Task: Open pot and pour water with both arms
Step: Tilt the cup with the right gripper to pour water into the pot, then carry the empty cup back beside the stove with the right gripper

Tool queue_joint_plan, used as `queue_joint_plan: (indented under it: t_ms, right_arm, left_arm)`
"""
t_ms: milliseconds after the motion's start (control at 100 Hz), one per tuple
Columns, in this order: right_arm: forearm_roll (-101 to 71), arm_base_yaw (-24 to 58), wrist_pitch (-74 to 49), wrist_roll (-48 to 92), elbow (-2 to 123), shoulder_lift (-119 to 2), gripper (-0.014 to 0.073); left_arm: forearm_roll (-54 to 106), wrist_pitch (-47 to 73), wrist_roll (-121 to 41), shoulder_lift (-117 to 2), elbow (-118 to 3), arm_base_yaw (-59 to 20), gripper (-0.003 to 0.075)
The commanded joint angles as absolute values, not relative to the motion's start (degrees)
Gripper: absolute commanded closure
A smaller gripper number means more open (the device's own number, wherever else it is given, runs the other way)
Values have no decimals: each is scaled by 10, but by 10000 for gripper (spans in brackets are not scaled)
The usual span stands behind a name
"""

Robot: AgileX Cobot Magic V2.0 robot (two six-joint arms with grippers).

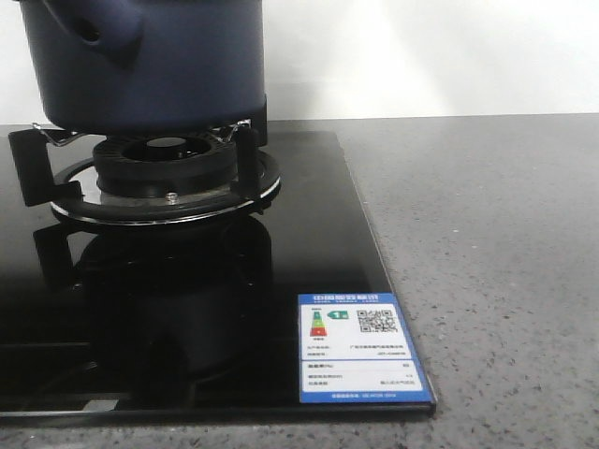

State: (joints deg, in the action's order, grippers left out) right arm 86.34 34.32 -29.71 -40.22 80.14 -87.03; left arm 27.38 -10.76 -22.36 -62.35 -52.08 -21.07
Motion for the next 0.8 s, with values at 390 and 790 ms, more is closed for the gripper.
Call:
queue_joint_plan:
  t_ms: [390,790]
  right_arm:
    - [841,261,-231,-531,789,-767,243]
    - [841,116,-60,-660,616,-674,243]
  left_arm:
    - [269,-165,-224,-612,-542,-210,348]
    - [269,-165,-225,-612,-542,-210,348]
